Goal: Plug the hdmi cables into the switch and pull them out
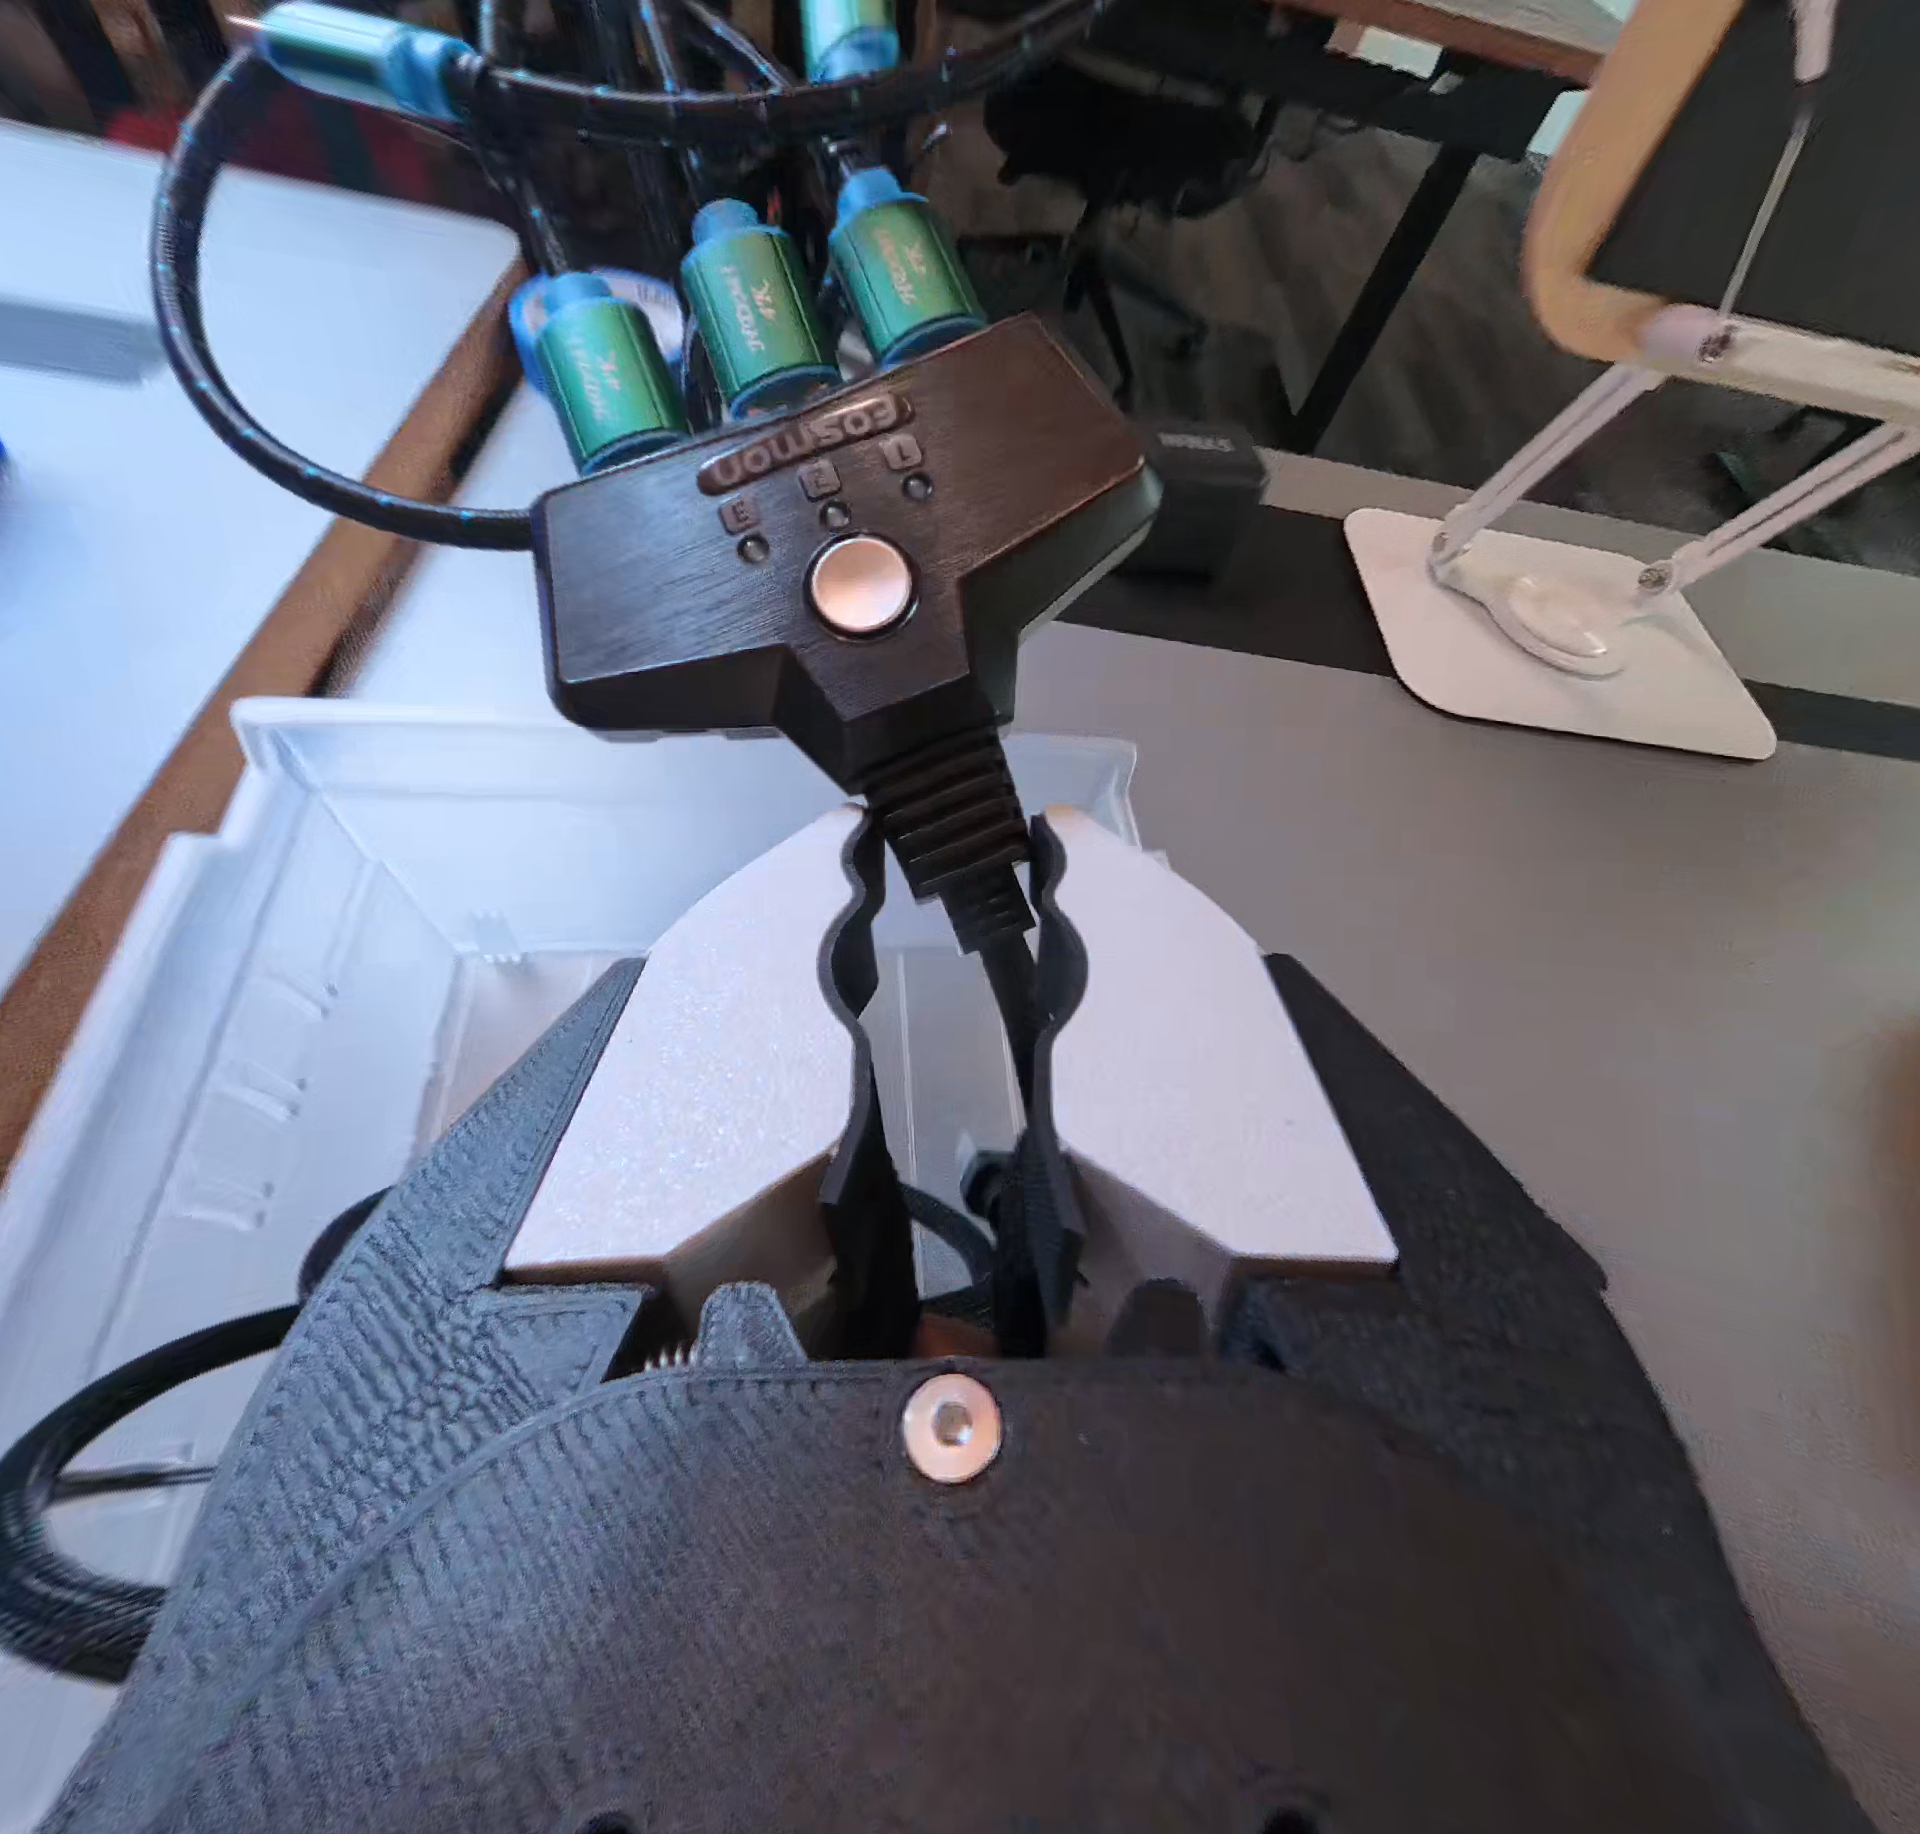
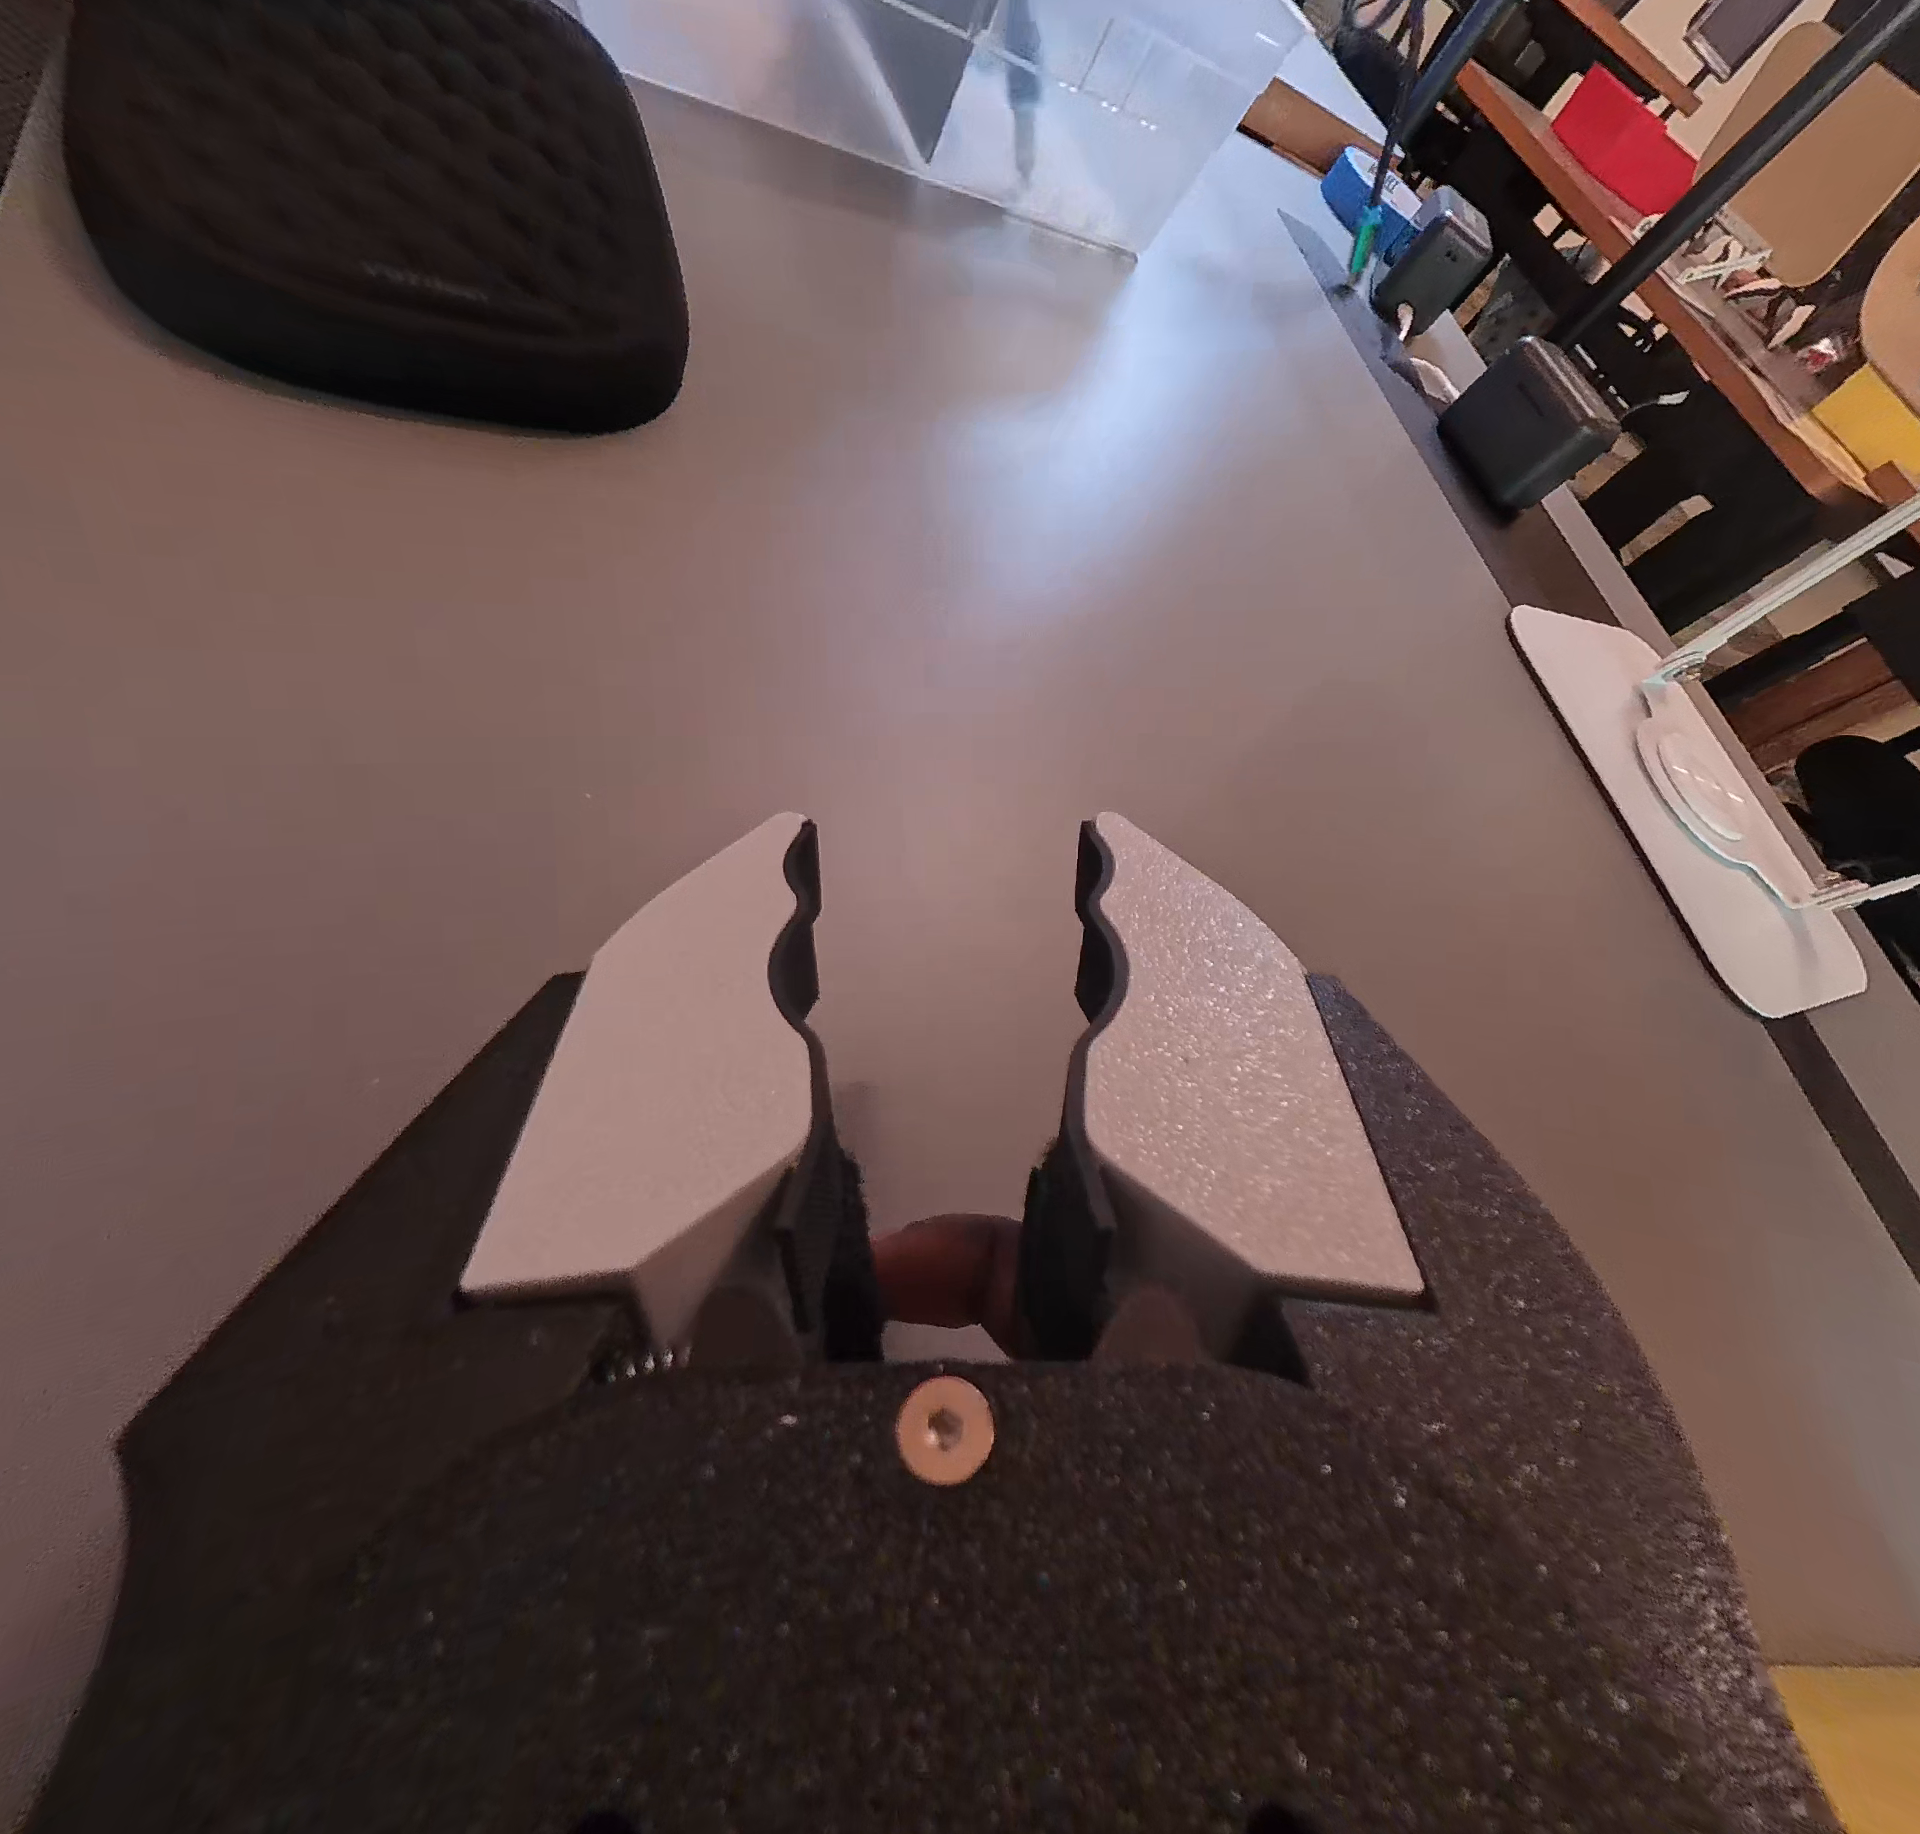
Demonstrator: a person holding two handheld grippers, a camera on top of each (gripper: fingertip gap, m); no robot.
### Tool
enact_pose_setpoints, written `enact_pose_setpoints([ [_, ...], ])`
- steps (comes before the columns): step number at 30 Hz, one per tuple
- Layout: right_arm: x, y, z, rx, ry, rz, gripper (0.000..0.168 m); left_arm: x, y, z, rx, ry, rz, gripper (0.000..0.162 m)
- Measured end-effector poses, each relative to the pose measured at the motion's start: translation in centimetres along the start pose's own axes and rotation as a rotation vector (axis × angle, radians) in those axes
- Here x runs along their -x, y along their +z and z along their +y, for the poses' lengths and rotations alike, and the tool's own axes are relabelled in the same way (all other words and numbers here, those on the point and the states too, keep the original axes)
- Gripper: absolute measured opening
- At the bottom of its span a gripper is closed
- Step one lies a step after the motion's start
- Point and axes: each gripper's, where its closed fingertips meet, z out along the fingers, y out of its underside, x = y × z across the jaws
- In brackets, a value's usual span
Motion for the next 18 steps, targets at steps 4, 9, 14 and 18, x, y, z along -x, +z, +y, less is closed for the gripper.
enact_pose_setpoints([
  [4,0.0,0.0,0.2,0.009,-0.011,0.006,0.048,-1.6,-2.5,-1.5,-0.105,0.185,-0.043,0.025],
  [9,-0.1,0.0,0.2,0.009,-0.015,0.013,0.047,-3.2,-4.9,-3.2,-0.242,0.301,-0.064,0.024],
  [14,-0.2,0.1,0.3,0.016,-0.022,0.019,0.047,-4.6,-6.7,-5.5,-0.396,0.358,-0.061,0.023],
  [18,-0.3,0.1,0.3,0.016,-0.019,0.018,0.047,-6.7,-9.2,-7.4,-0.536,0.489,-0.082,0.023],
])
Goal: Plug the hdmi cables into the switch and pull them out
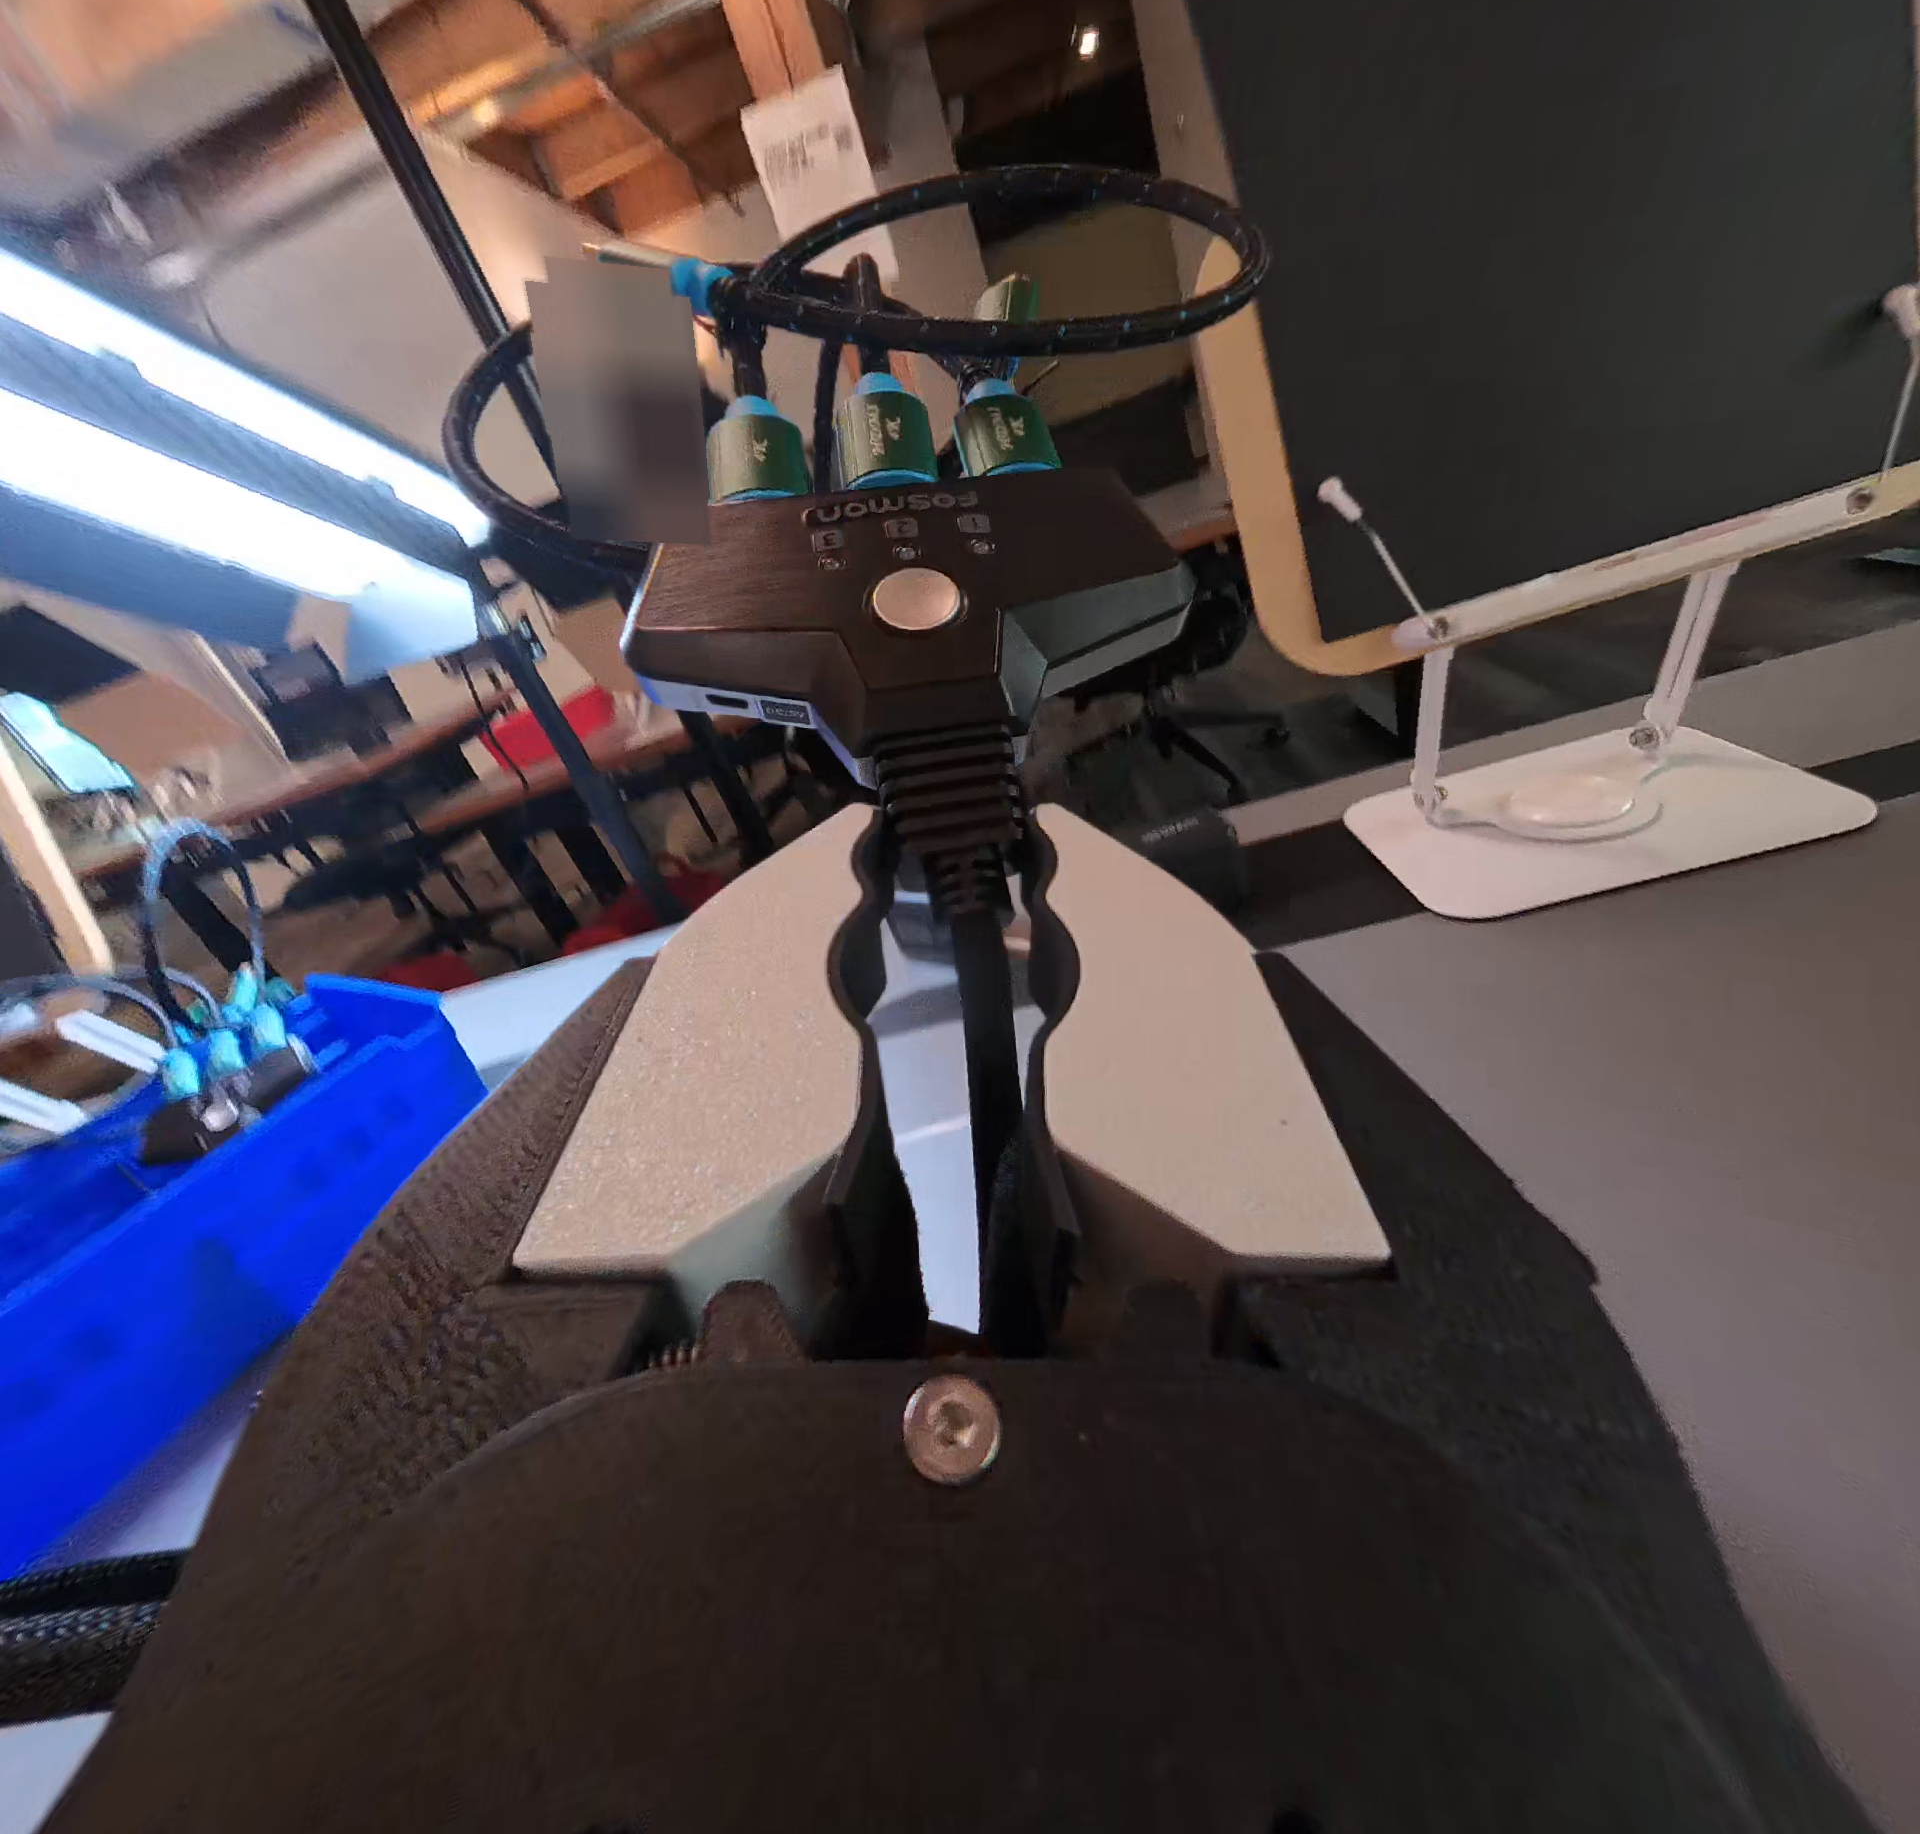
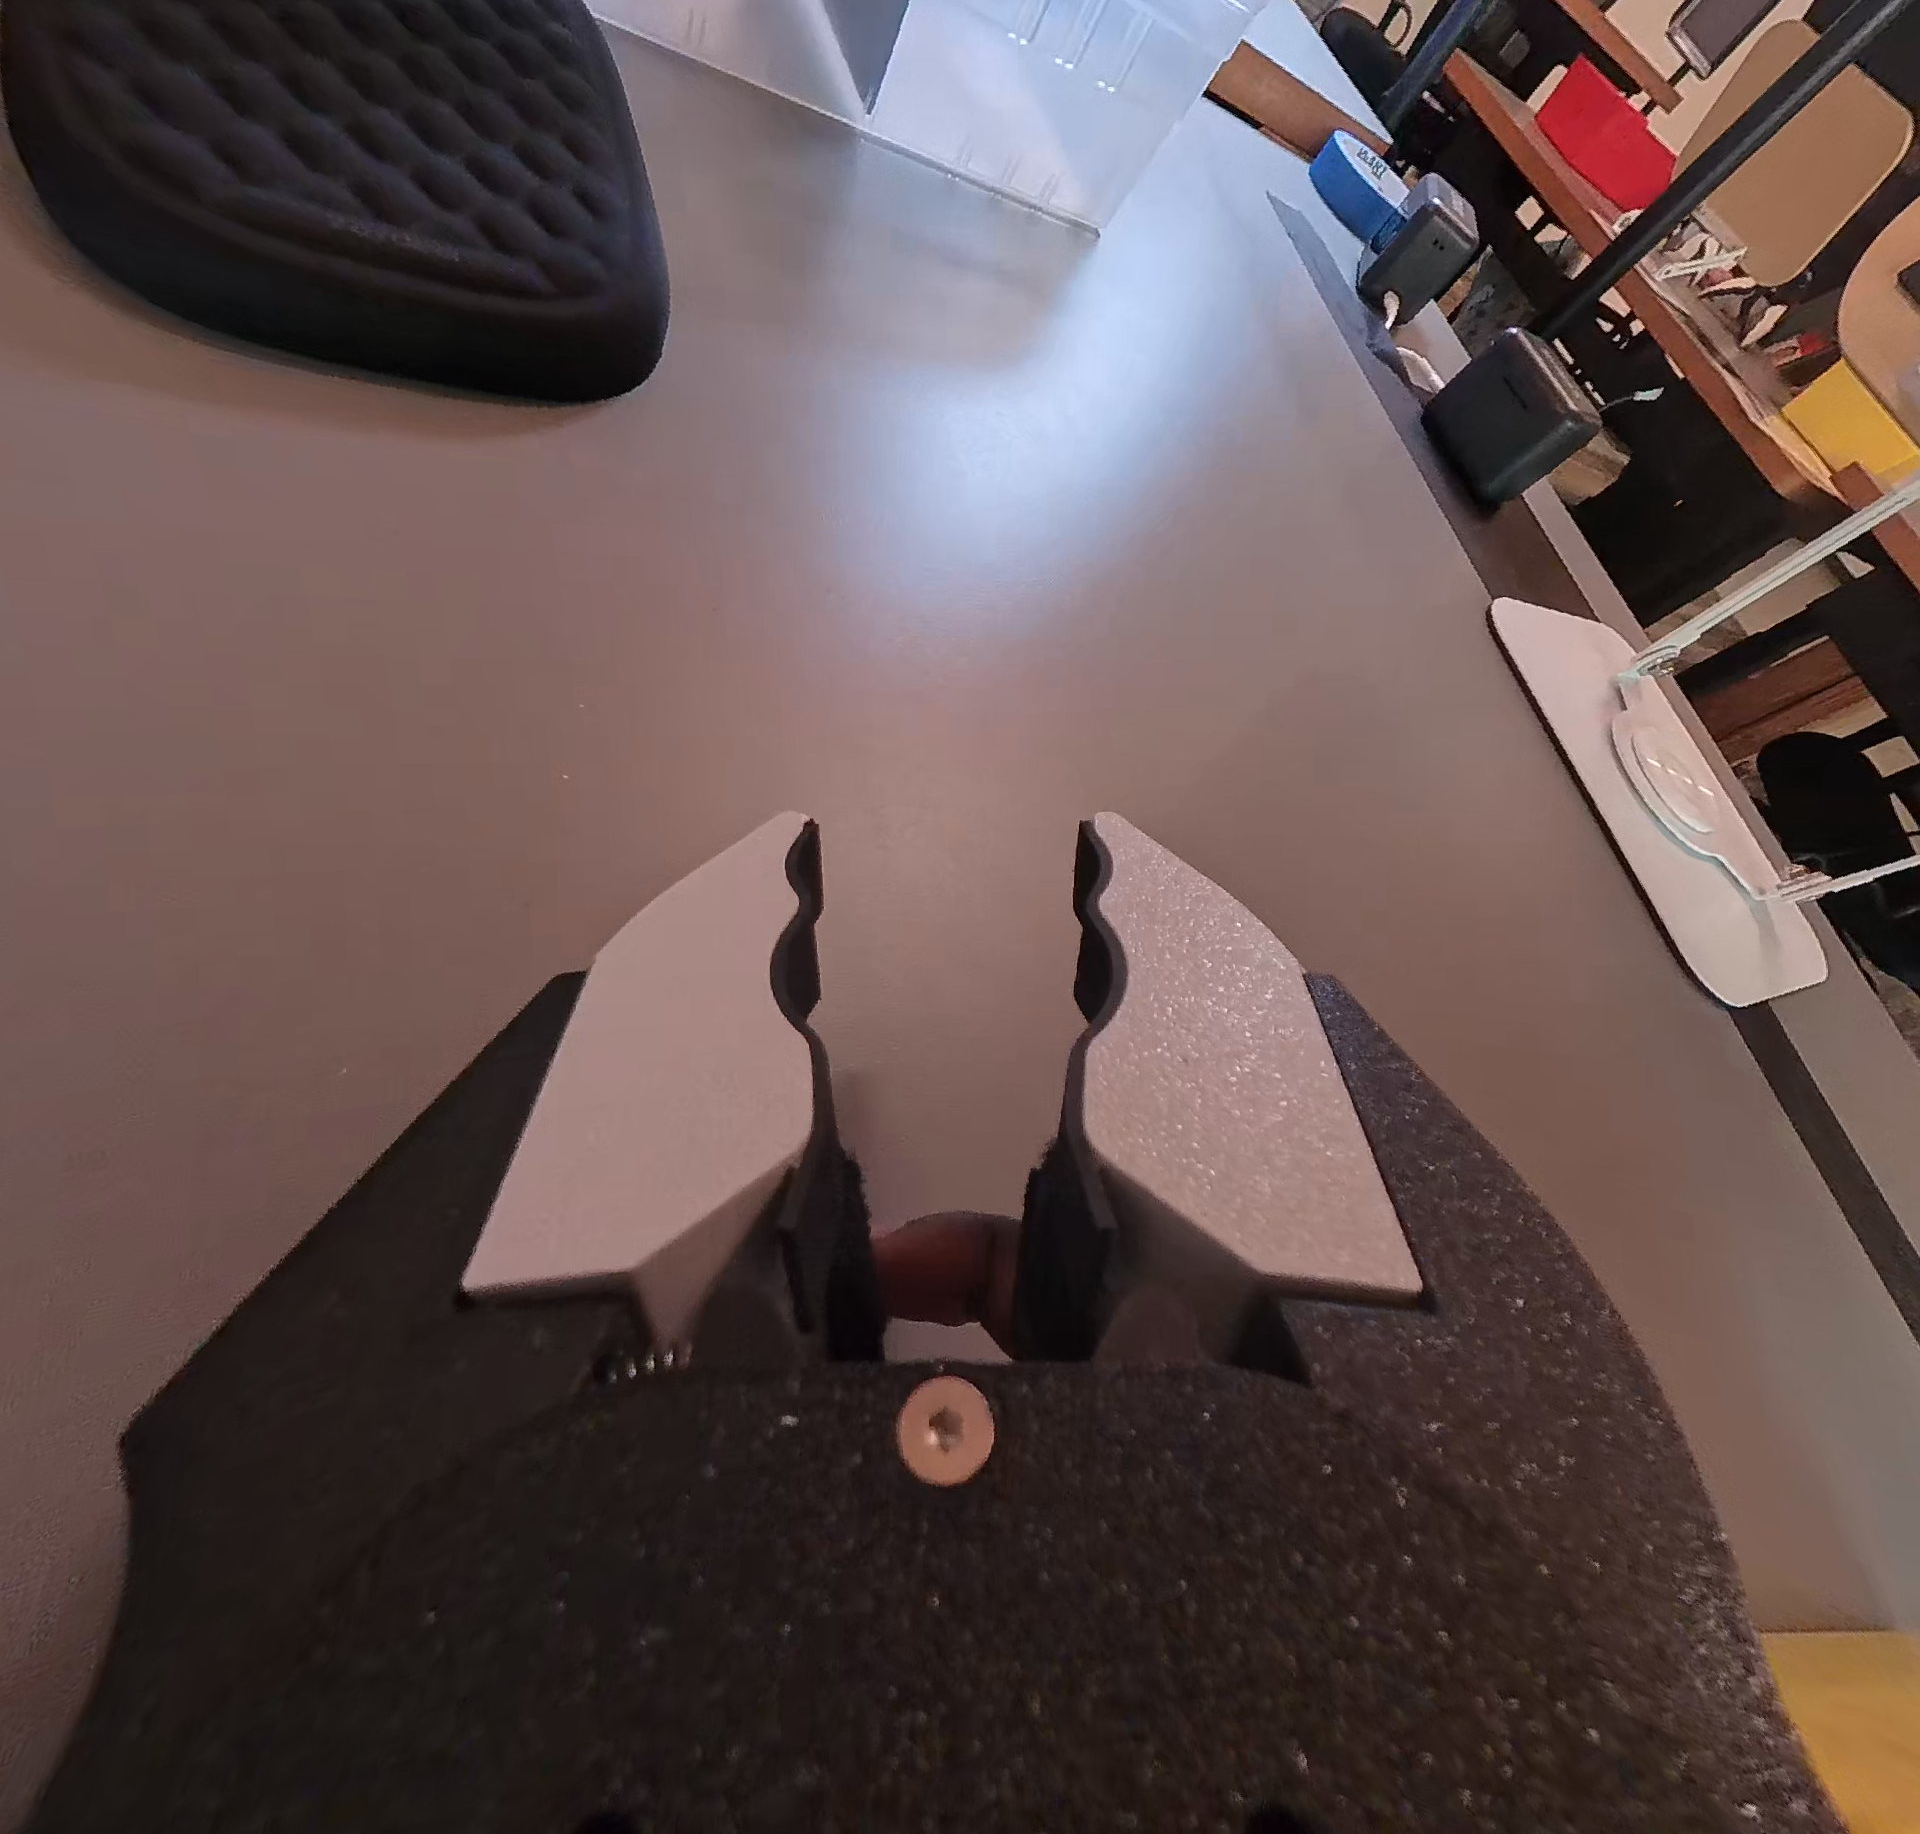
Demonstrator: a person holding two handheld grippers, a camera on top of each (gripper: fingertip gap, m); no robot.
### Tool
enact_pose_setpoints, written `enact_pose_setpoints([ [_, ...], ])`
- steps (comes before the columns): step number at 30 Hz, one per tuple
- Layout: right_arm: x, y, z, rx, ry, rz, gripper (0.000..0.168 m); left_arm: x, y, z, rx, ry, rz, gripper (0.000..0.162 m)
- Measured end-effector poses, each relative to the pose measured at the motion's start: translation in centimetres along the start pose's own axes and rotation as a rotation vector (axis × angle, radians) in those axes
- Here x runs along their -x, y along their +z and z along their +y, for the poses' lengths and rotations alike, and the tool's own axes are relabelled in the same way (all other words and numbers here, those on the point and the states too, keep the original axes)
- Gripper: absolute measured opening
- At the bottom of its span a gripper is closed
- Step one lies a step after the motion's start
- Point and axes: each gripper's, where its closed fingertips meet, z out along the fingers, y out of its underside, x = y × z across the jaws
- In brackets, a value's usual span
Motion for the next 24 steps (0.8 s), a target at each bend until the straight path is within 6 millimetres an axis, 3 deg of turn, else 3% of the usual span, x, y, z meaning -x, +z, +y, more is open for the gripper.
enact_pose_setpoints([
  [5,-0.4,-0.2,-0.2,-0.019,0.023,0.013,0.047,-3.7,-2.9,-5.5,-0.204,0.102,0.052,0.023],
  [8,-0.7,-0.4,-0.4,-0.037,0.035,0.027,0.047,-7.6,-5.0,-7.9,-0.303,0.065,0.146,0.023],
  [11,-1.2,-0.7,-1.2,-0.092,0.072,0.043,0.047,-12.3,-7.1,-8.9,-0.374,-0.001,0.248,0.023],
  [14,-2.2,-2.1,-4.5,-0.306,0.208,0.049,0.048,-17.2,-9.0,-8.8,-0.433,-0.043,0.33,0.023],
  [17,-5.3,-5.5,-10.2,-0.713,0.532,0.093,0.042,-21.7,-10.5,-7.7,-0.466,0.004,0.357,0.023],
  [19,-6.5,-7.4,-12.9,-0.921,0.682,0.046,0.039,-24.5,-11.4,-6.6,-0.477,0.057,0.372,0.023],
  [22,-7.3,-7.5,-15.0,-0.974,0.74,-0.027,0.049,-27.9,-12.5,-4.7,-0.471,0.119,0.416,0.022],
  [24,-7.8,-7.3,-15.7,-0.987,0.749,-0.054,0.045,-29.6,-12.9,-3.3,-0.448,0.154,0.457,0.022],
])
